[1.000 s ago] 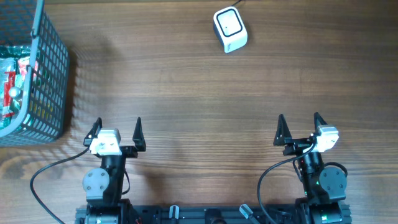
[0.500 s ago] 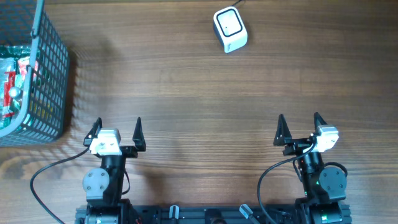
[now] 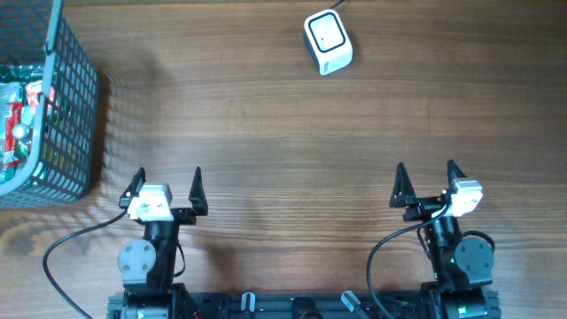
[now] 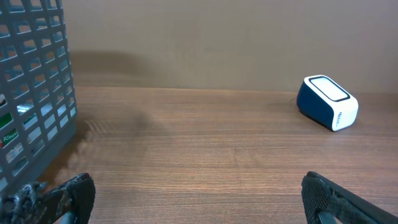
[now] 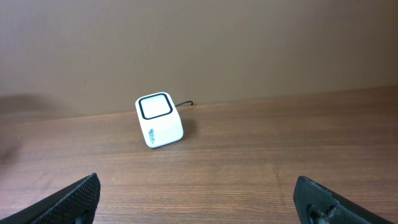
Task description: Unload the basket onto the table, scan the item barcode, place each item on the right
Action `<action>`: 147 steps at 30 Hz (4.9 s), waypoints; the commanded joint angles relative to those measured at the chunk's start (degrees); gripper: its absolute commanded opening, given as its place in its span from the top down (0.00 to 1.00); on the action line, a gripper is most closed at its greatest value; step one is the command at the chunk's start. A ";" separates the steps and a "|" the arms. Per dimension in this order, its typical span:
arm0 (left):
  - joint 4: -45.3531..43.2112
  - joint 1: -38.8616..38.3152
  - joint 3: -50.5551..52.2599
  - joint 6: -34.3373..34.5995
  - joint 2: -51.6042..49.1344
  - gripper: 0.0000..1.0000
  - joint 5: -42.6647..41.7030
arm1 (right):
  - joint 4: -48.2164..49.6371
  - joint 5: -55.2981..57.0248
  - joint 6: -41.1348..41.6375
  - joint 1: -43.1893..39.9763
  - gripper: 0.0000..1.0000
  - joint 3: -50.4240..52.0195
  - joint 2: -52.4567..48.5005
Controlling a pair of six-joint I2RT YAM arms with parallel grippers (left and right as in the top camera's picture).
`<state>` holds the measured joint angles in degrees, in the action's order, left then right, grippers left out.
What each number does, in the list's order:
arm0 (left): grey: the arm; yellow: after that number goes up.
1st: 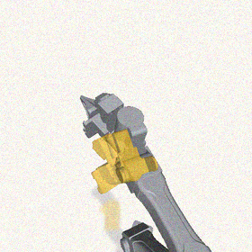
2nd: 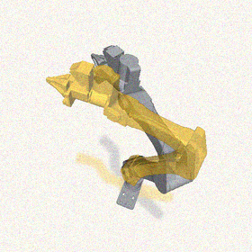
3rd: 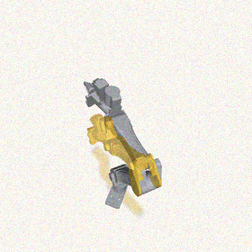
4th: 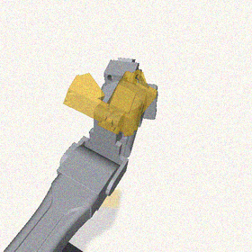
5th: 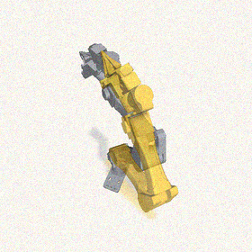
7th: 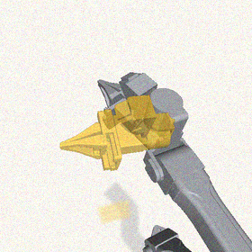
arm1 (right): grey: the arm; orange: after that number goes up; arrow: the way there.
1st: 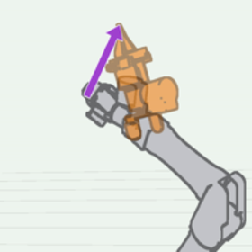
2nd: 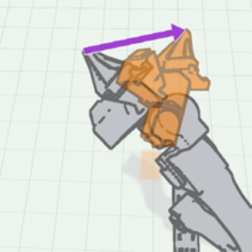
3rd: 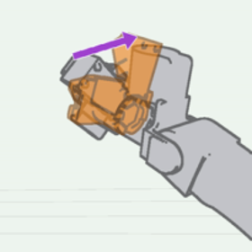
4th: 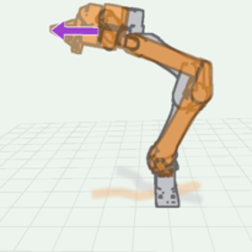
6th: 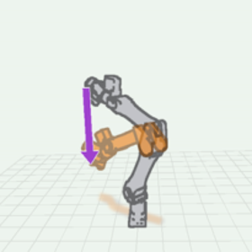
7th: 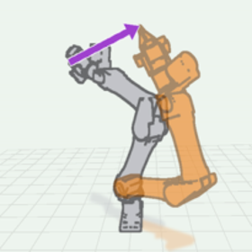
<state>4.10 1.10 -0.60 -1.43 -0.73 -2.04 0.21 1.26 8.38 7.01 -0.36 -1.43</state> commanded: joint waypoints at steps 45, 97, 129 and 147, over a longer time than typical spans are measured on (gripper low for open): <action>0.20 -0.26 0.28 -0.72 0.20 0.00 -1.09 | 0.20 -0.94 0.76 -0.28 0.00 0.07 -0.35; -2.43 -0.26 0.28 -1.38 0.20 0.00 -1.11 | 0.20 -0.96 0.76 -0.28 0.00 0.07 -0.35; 54.03 -0.20 -100.26 0.72 -72.91 0.00 -7.32 | 0.20 -0.94 0.76 -0.28 0.00 0.07 -0.35; 50.90 33.07 -100.24 12.20 -80.54 0.00 4.68 | 0.20 -0.94 0.76 -0.28 0.00 0.07 -0.35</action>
<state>55.27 30.33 -100.25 10.26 -79.81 2.59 0.21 1.08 8.40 7.01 -0.36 -1.76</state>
